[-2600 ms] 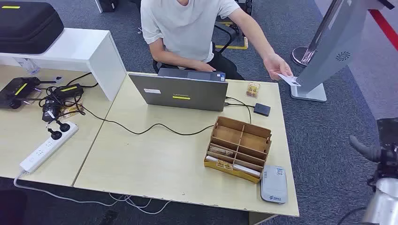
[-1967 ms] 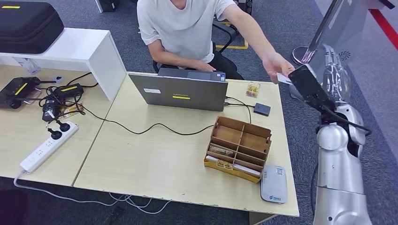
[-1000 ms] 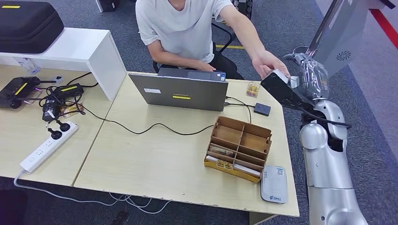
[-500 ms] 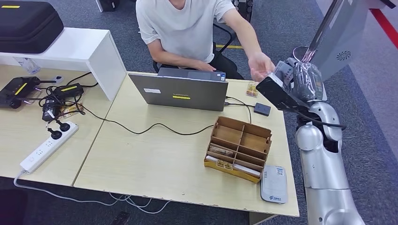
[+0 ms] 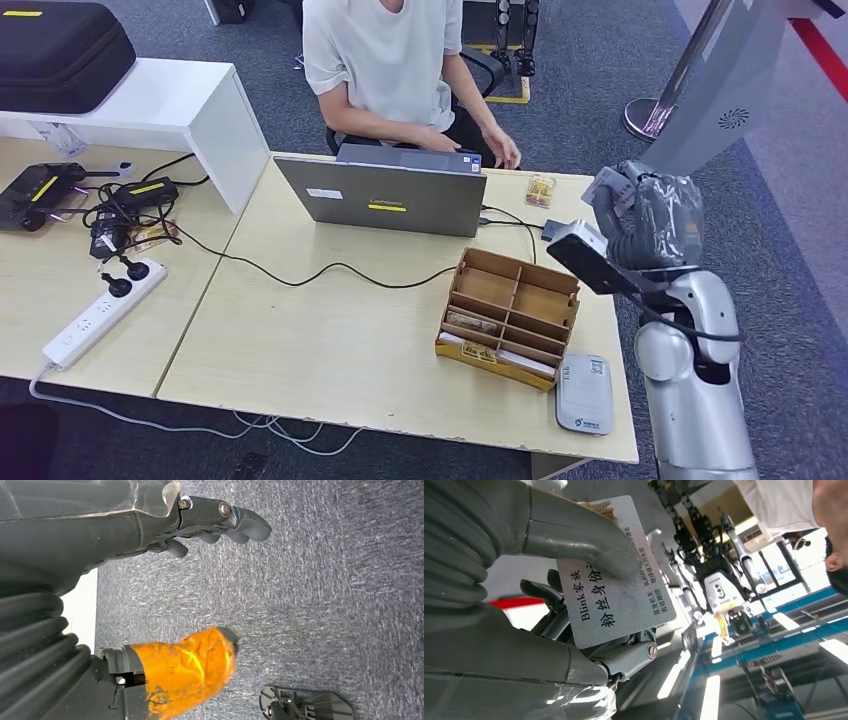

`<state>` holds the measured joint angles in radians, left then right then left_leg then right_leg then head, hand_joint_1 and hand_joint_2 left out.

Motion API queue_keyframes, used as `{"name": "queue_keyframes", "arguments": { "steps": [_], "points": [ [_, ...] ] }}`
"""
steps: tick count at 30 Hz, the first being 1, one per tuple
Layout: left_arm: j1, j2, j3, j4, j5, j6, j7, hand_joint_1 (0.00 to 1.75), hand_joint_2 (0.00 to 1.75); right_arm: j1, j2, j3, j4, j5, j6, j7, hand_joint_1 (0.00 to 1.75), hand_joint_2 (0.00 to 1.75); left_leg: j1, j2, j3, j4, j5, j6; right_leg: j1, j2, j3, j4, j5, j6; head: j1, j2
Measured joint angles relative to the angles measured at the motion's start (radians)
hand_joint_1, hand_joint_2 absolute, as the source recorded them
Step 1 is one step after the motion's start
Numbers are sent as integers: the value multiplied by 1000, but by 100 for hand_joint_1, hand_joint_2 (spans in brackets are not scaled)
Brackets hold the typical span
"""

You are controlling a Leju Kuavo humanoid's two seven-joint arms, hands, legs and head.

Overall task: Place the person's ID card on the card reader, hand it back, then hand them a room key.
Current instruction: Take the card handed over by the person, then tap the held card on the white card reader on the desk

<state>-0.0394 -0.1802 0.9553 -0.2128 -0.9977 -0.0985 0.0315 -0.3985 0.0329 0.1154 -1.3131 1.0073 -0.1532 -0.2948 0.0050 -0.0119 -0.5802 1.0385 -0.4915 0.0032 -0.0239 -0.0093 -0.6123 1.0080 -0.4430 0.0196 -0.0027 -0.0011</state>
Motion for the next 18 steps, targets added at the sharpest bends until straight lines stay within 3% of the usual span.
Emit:
{"name": "queue_keyframes", "arguments": {
  "steps": [6, 10, 18],
  "points": [
    [1, -5, 30, 0, 21, 16, -1, 0, 175, 279, -88, -15, -201, 55, -110, -54, 175, 175, 0, 0, -1, 0, -3, 0, 0, 0, -1, -1, -1, 0, 0, 0],
    [1, -10, 49, 0, 32, 21, 5, 0, 175, 431, -110, -67, -297, 53, -142, -80, 175, 175, 0, 1, -2, 0, -4, 0, 0, 1, -1, -1, -2, -1, 0, 0],
    [0, -17, 69, 0, 37, 26, 9, 0, 175, 566, -116, -123, -374, 50, -143, -96, 175, 175, 0, 2, -1, 0, -4, 0, 0, 2, -1, -1, -2, -1, 0, 0]
  ]
}}
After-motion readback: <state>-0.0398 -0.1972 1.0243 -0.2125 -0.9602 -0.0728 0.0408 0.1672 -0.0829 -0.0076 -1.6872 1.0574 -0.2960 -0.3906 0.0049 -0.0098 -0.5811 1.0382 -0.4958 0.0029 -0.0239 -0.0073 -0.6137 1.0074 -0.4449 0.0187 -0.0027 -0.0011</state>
